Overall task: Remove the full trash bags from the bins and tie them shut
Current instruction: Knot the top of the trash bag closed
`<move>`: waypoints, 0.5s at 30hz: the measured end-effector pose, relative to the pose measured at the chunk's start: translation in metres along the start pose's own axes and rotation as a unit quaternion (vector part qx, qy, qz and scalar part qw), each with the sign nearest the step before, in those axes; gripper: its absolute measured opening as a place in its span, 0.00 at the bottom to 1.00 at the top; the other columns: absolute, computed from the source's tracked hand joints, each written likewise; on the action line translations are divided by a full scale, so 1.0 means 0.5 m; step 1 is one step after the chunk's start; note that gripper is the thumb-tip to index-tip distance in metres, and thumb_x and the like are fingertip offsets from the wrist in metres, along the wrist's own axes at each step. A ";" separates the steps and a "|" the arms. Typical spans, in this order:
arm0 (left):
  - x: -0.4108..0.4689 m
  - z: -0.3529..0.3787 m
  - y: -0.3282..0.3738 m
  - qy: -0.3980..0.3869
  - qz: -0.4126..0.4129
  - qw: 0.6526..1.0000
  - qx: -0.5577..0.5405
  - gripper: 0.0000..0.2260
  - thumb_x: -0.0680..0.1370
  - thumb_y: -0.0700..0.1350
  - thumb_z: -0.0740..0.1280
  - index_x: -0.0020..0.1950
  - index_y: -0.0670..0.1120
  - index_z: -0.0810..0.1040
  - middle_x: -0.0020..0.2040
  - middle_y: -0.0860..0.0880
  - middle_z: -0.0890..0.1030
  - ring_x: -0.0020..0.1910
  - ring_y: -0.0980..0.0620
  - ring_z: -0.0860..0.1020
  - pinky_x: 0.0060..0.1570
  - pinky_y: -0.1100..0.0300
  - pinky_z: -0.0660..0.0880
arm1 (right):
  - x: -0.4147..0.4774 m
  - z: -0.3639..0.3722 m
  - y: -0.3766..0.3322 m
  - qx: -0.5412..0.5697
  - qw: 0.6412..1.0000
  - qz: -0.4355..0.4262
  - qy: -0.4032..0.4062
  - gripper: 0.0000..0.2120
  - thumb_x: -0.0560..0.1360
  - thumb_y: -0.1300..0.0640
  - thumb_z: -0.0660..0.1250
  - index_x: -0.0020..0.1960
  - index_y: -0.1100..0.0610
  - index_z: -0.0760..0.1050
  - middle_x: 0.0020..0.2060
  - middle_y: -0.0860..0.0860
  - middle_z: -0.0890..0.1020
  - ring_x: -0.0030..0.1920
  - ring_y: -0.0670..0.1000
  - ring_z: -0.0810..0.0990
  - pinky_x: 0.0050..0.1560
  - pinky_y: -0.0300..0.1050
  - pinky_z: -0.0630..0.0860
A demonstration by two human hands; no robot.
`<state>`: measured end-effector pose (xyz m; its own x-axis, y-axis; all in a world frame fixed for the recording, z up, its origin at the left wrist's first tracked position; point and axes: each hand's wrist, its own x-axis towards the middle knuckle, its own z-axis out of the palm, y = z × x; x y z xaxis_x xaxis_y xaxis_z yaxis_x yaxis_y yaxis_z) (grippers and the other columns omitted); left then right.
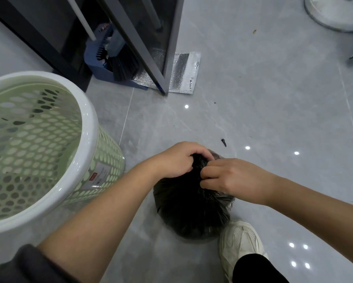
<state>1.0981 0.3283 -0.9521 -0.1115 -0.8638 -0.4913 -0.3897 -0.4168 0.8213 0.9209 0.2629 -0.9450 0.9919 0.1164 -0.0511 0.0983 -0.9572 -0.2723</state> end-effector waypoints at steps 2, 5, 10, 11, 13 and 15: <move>-0.009 -0.002 -0.011 0.026 0.014 0.999 0.021 0.21 0.72 0.29 0.55 0.50 0.49 0.81 0.47 0.54 0.76 0.36 0.57 0.75 0.40 0.63 0.73 | -0.001 0.001 0.003 0.009 1.000 0.003 0.002 0.13 0.73 0.63 0.56 0.46 0.57 0.80 0.41 0.51 0.79 0.40 0.53 0.77 0.38 0.43 0.76; -0.020 -0.001 -0.028 0.017 0.055 0.992 0.110 0.15 0.71 0.39 0.63 0.54 0.52 0.80 0.49 0.60 0.72 0.51 0.55 0.74 0.54 0.64 0.70 | -0.004 0.004 0.005 0.016 1.000 0.008 0.004 0.14 0.73 0.64 0.55 0.47 0.57 0.80 0.42 0.51 0.79 0.40 0.53 0.77 0.37 0.42 0.75; -0.016 -0.001 -0.031 0.012 0.141 0.961 0.236 0.06 0.76 0.42 0.65 0.52 0.46 0.78 0.55 0.54 0.71 0.49 0.53 0.74 0.54 0.56 0.71 | -0.006 0.007 0.003 0.013 1.000 0.004 -0.001 0.13 0.72 0.66 0.56 0.47 0.57 0.79 0.42 0.50 0.78 0.40 0.52 0.76 0.38 0.43 0.75; -0.016 -0.003 -0.029 0.015 0.155 0.958 0.241 0.05 0.77 0.43 0.65 0.51 0.46 0.77 0.55 0.54 0.71 0.48 0.52 0.75 0.52 0.54 0.72 | -0.006 0.006 0.004 0.018 1.000 0.008 0.002 0.14 0.72 0.66 0.56 0.47 0.57 0.79 0.42 0.50 0.78 0.40 0.52 0.76 0.37 0.43 0.75; -0.019 -0.009 -0.029 0.029 0.177 0.953 0.246 0.05 0.78 0.45 0.63 0.48 0.45 0.76 0.53 0.54 0.70 0.45 0.51 0.75 0.49 0.53 0.73 | -0.007 0.002 0.006 0.033 0.999 0.021 0.015 0.16 0.71 0.65 0.54 0.48 0.57 0.79 0.42 0.50 0.79 0.40 0.52 0.76 0.36 0.43 0.75; -0.025 -0.009 -0.030 0.048 0.181 0.955 0.231 0.06 0.80 0.47 0.60 0.46 0.46 0.73 0.50 0.54 0.68 0.42 0.51 0.73 0.46 0.56 0.72 | -0.009 0.002 0.005 0.055 0.998 0.032 0.029 0.17 0.71 0.65 0.54 0.50 0.56 0.79 0.44 0.50 0.79 0.41 0.52 0.76 0.37 0.43 0.75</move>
<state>1.1094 0.3443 -0.9570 -0.2393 -0.9591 -0.1513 -0.7053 0.0646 0.7060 0.9165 0.2601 -0.9462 0.9992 0.0370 -0.0168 0.0280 -0.9271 -0.3739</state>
